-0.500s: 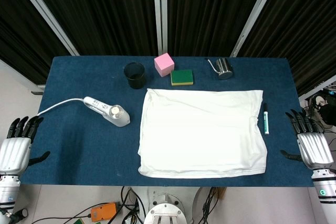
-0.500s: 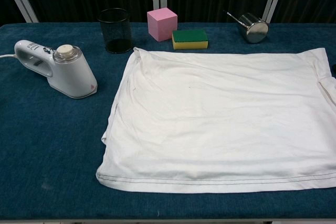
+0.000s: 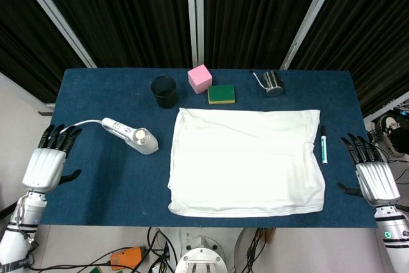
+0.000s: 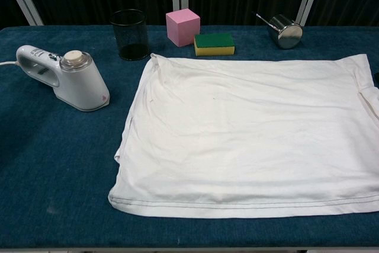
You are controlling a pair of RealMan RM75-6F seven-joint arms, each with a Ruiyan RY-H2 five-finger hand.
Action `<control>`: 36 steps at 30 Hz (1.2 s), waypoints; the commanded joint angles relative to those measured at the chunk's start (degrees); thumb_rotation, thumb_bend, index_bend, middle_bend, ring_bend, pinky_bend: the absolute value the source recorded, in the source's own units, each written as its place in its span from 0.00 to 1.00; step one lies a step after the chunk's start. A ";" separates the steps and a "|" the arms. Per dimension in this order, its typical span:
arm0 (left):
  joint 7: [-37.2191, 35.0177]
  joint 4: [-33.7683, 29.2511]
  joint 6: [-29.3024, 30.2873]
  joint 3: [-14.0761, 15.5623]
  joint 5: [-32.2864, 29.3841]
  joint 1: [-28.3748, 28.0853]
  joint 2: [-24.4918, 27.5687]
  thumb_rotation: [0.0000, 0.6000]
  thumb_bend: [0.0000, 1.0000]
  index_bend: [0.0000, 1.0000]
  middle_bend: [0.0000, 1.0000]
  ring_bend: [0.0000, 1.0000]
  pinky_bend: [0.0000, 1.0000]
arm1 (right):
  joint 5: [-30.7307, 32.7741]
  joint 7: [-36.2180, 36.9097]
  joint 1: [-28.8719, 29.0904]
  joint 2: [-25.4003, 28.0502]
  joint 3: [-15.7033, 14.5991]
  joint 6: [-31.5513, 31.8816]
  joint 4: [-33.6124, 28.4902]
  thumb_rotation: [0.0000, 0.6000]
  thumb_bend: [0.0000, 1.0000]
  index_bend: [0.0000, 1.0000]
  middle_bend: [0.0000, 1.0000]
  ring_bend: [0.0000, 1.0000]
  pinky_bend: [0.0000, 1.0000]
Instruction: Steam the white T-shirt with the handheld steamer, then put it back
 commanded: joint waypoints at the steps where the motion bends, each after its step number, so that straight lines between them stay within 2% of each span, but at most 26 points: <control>1: 3.55 0.66 -8.23 -2.90 -0.20 -6.72 -1.05 1.00 0.06 0.13 0.09 0.04 0.00 | 0.31 -0.15 0.36 -0.46 -0.64 -1.47 0.30 1.00 0.01 0.00 0.07 0.00 0.16; 6: 8.95 3.59 -20.26 -5.31 -4.43 -15.12 -3.16 1.00 0.06 0.19 0.11 0.06 0.00 | 0.94 -0.39 0.64 -0.77 -0.95 -2.66 0.39 1.00 0.01 0.00 0.07 0.00 0.16; 12: 16.50 6.36 -28.40 -7.41 -12.39 -21.77 -6.41 1.00 0.06 0.23 0.15 0.07 0.00 | 2.08 -0.41 0.54 -0.81 -1.09 -3.39 0.34 1.00 0.01 0.00 0.07 0.00 0.16; 14: 19.00 6.99 -30.26 -7.51 -15.18 -23.47 -7.20 1.00 0.06 0.25 0.18 0.11 0.00 | 2.43 -0.37 0.48 -0.86 -1.16 -3.58 0.38 1.00 0.01 0.00 0.07 0.00 0.16; 20: 23.91 9.34 -32.52 -7.02 -22.41 -26.57 -9.23 1.00 0.06 0.31 0.31 0.21 0.00 | 3.45 0.08 0.31 -1.10 -1.29 -4.19 0.79 1.00 0.01 0.00 0.07 0.00 0.14; 24: 26.48 10.57 -32.90 -6.13 -26.09 -28.29 -10.26 1.00 0.06 0.34 0.36 0.26 0.00 | 3.89 0.39 0.34 -1.40 -1.40 -4.71 1.25 1.00 0.01 0.00 0.07 0.00 0.14; 30: 28.18 11.80 -32.95 -4.78 -28.85 -30.22 -11.15 1.00 0.06 0.43 0.40 0.29 0.00 | 4.28 0.82 0.29 -1.67 -1.46 -4.99 1.65 1.00 0.01 0.00 0.07 0.00 0.13; 36: 28.64 13.40 -33.70 -3.21 -31.79 -31.58 -11.83 1.00 0.06 0.43 0.43 0.31 0.00 | 4.58 1.08 0.29 -2.01 -1.57 -5.38 2.04 1.00 0.01 0.00 0.07 0.00 0.13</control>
